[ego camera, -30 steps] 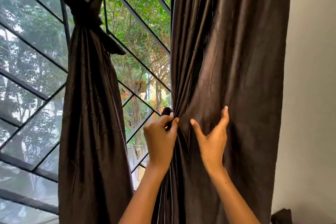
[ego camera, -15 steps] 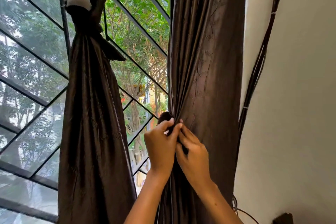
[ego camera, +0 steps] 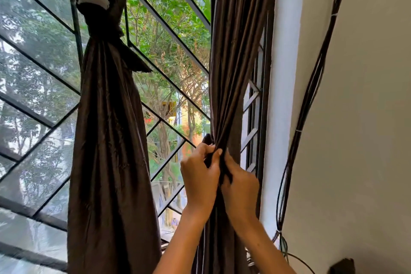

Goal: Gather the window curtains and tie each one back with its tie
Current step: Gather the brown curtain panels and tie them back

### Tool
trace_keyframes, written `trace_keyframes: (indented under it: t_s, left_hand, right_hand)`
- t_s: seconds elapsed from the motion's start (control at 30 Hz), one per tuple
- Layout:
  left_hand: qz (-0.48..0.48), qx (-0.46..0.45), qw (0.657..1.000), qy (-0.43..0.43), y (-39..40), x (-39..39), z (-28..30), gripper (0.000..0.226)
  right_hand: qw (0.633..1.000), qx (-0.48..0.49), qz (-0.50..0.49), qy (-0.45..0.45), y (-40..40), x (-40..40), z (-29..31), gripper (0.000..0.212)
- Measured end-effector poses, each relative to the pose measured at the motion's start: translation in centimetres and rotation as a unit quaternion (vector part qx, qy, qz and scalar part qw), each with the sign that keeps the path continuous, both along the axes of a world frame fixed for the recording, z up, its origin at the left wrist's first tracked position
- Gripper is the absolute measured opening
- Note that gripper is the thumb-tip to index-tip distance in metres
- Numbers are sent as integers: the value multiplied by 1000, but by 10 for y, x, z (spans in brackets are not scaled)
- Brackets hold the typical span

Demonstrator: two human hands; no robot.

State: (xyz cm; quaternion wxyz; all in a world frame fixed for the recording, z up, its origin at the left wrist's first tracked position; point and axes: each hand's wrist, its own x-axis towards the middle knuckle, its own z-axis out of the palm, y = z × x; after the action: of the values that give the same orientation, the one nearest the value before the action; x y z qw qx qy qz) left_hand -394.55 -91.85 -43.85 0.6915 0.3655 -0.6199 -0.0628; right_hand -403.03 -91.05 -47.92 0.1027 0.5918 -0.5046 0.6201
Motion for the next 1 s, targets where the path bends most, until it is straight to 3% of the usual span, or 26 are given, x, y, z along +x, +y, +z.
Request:
trace_keyframes:
  t_s: [0.2, 0.33, 0.5, 0.67, 0.77, 0.87, 0.93, 1.0]
  left_hand:
    - [8, -23, 1000, -10, 1, 1, -2, 11]
    - [26, -17, 999, -30, 1, -1, 0, 7]
    - [-4, -27, 999, -29, 3, -7, -3, 14]
    - [-29, -21, 999, -28, 2, -6, -2, 22]
    - [-4, -14, 1000, -21, -8, -2, -1, 10]
    - [-11, 4, 1000, -1, -15, 3, -1, 7]
    - [-18, 7, 1000, 1, -17, 5, -2, 8]
    - [-26, 5, 1000, 1, -19, 7, -3, 9]
  right_hand:
    - [1000, -22, 8, 18, 11, 8, 0, 48]
    - [999, -26, 2, -19, 13, -2, -5, 64]
    - [998, -23, 48, -24, 15, 6, -8, 55]
    - [999, -8, 35, 40, 13, 6, -8, 51]
    - [991, -5, 129, -26, 9, -1, -2, 43]
    - [986, -31, 97, -131, -6, -15, 6, 37]
    - [976, 25, 114, -182, -16, -21, 16, 60]
    - [948, 93, 197, -234, -25, -25, 26, 75]
